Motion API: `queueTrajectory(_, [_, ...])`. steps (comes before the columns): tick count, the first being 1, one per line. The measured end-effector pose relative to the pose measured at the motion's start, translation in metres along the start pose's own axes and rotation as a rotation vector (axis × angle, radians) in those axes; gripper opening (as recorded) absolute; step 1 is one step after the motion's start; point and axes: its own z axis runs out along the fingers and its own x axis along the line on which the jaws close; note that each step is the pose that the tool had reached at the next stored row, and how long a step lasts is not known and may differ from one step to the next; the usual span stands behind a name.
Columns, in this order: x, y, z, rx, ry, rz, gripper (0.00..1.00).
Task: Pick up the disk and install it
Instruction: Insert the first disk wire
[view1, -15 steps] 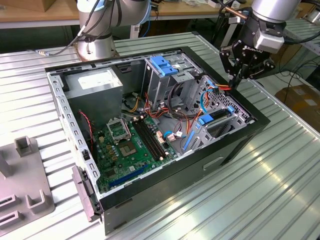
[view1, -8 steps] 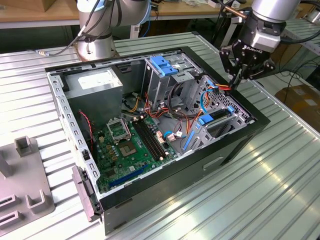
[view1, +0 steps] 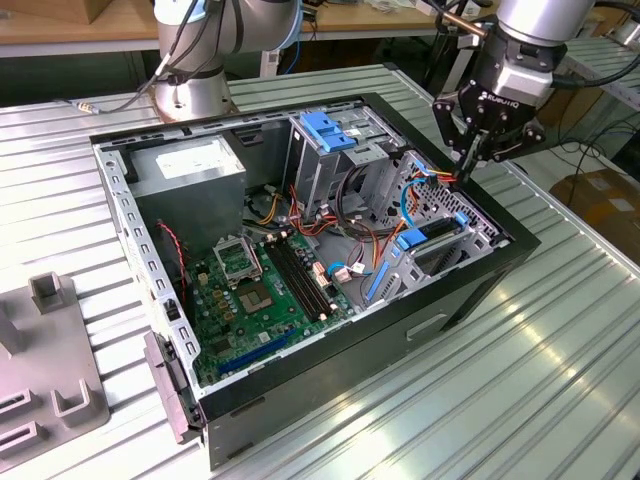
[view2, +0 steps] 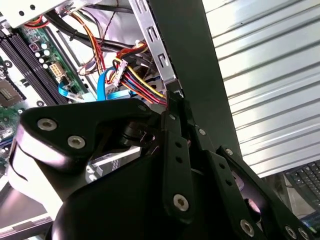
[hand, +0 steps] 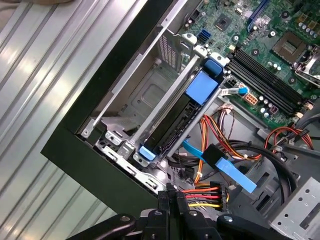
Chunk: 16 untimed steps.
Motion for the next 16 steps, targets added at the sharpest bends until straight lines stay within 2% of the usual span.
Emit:
queueTrajectory(8, [-0.0001, 0.0000, 0.0004, -0.0113, 0.0031, 0.142, 0.17])
queueTrajectory(9, [-0.0001, 0.0000, 0.0004, -0.0139, 0.0040, 0.175, 0.17])
queueTrajectory(11, [-0.0001, 0.0000, 0.0006, -0.0171, 0.0050, 0.215, 0.17])
queueTrajectory(15, [-0.0022, 0.0028, 0.0006, -0.0179, 0.0050, 0.225, 0.17])
queueTrajectory(16, [-0.0023, 0.0028, 0.0007, -0.0195, 0.0055, 0.244, 0.17])
